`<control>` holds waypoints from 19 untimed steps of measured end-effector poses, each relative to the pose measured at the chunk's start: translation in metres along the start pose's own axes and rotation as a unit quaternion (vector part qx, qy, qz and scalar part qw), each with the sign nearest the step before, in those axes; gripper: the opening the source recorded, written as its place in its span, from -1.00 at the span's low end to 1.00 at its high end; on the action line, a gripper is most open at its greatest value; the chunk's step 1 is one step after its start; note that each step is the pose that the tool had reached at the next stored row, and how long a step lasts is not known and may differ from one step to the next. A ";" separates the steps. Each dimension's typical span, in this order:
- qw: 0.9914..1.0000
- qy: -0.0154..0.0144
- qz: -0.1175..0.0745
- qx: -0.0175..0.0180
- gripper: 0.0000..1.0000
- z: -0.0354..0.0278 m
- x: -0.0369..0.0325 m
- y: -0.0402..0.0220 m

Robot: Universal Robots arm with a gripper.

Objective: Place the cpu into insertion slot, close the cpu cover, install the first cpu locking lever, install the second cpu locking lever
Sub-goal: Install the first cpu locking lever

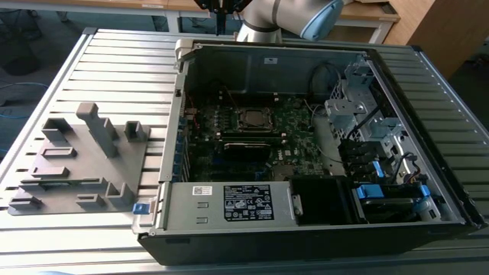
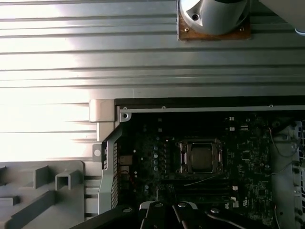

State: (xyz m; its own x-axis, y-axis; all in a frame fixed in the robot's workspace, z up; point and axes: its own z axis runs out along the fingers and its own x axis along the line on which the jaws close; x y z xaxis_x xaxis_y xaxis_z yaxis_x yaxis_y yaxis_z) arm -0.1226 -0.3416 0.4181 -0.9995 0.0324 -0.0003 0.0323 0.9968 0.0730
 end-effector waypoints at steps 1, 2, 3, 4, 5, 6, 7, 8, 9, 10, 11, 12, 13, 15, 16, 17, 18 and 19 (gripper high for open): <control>1.000 0.000 0.000 0.000 -0.79 0.0018 0.0001 -0.0001; 1.000 0.000 0.000 0.000 -0.79 0.0037 0.0001 -0.0003; 1.000 0.000 0.000 0.000 -0.79 0.0056 0.0002 -0.0004; 1.000 0.000 0.000 0.000 -0.79 0.0074 0.0002 -0.0006; 1.000 0.000 0.000 0.000 -0.79 0.0092 0.0003 -0.0007; 1.000 0.000 0.000 0.000 -0.79 0.0109 0.0003 -0.0008; 1.000 0.000 0.000 0.000 -0.79 0.0127 0.0003 -0.0009; 1.000 0.000 0.000 0.000 -0.79 0.0145 0.0004 -0.0011; 1.000 0.000 0.000 0.000 -0.79 0.0165 0.0005 -0.0012; 1.000 0.000 0.000 0.000 -0.79 0.0183 0.0005 -0.0014; 1.000 0.000 0.000 0.000 -0.79 0.0201 0.0007 -0.0015; 1.000 0.000 0.000 0.000 -0.79 0.0219 0.0008 -0.0016; 1.000 0.000 0.000 0.000 -0.79 0.0236 0.0008 -0.0017; 1.000 0.000 0.000 0.000 -0.79 0.0257 0.0008 -0.0019; 1.000 0.000 0.000 0.000 -0.79 0.0262 0.0008 -0.0019; 1.000 0.000 0.000 0.000 -0.79 0.0263 0.0008 -0.0019; 1.000 0.000 0.000 0.000 -0.79 0.0264 0.0009 -0.0020; 1.000 0.000 0.000 0.000 -0.79 0.0264 0.0009 -0.0020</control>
State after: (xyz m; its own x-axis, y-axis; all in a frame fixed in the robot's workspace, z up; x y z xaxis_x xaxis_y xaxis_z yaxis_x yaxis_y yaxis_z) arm -0.1235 -0.3416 0.3916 -0.9995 0.0324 -0.0002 0.0323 0.9968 0.0729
